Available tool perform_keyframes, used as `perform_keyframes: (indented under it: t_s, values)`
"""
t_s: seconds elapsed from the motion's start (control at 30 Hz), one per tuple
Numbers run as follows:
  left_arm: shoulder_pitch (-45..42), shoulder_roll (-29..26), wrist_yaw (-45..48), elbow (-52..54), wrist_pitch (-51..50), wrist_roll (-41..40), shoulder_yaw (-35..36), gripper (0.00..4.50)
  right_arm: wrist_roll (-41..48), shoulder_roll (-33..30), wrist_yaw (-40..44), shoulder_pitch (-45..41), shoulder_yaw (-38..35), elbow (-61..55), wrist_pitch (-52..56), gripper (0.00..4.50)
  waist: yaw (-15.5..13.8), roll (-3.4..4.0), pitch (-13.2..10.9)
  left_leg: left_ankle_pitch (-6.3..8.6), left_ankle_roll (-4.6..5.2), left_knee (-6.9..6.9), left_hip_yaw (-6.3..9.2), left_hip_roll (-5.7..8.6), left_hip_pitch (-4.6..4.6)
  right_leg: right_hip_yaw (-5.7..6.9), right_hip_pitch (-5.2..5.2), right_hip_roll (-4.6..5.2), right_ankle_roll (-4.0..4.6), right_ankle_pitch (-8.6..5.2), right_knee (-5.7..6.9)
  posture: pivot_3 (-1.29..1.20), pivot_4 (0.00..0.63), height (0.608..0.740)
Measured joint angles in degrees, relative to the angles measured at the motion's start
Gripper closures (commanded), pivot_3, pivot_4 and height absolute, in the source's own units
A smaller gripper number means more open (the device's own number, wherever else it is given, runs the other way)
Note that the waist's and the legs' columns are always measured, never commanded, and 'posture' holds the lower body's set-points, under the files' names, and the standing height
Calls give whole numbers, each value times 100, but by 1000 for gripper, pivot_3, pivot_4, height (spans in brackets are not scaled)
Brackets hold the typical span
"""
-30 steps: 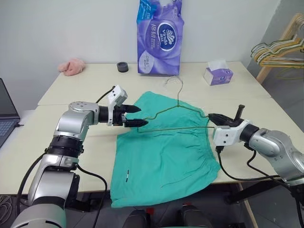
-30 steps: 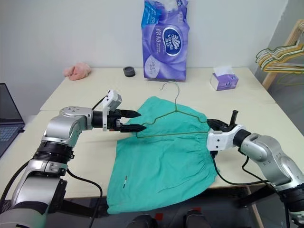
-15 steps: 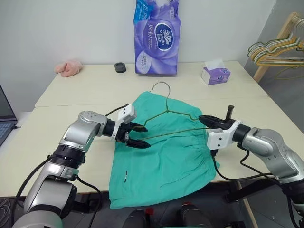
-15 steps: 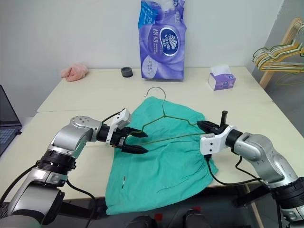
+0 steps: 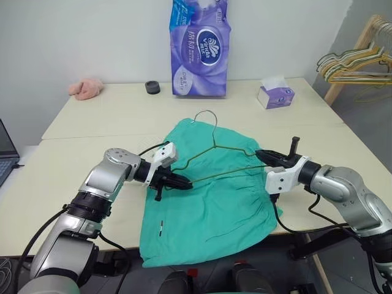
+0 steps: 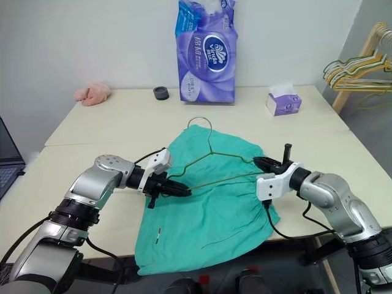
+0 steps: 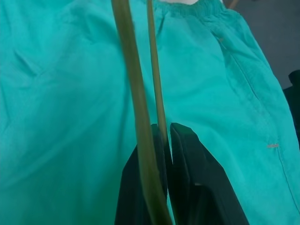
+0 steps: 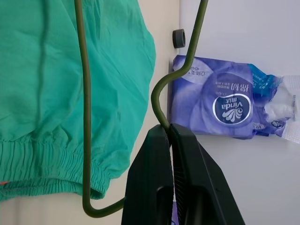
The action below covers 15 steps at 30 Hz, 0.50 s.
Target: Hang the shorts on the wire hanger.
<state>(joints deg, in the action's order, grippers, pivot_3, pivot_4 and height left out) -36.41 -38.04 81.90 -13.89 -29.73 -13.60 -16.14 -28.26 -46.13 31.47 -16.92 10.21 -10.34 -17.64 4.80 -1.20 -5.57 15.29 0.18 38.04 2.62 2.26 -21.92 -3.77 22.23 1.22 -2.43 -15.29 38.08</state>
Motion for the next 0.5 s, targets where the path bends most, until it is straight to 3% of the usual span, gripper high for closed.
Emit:
perform_keyframes:
  t_s: [0.03,0.1,0.27,0.4,0.5]
  values:
    - [9,0,-6,12,-2,0,0,4500,19,-1,30,5,-12,-8,5,3970,1,0,0,0,0,0,0,0,0,0,0,0,0,0,1,-120,82,740]
    - [26,2,-18,18,-9,2,0,4500,118,-25,141,26,-46,-69,25,3471,1,1,-1,0,0,0,1,0,0,1,0,-1,0,0,1,-120,82,740]
    - [30,16,-185,12,-80,55,-1,4500,546,-254,522,79,-86,-317,-77,1710,2,3,-3,0,0,1,0,0,1,1,-1,0,0,0,0,-120,82,740]
    - [30,46,-297,9,-31,98,0,4500,1488,-742,1302,534,-245,-708,31,316,-16,-1,-7,0,1,0,10,-1,-2,9,-5,1,-1,0,-4,-133,84,740]
    - [29,49,-365,18,166,150,-1,4500,2344,-540,1554,711,-529,-1118,1174,316,3,-2,-8,0,1,3,10,-2,0,6,-6,2,0,0,0,-138,84,740]
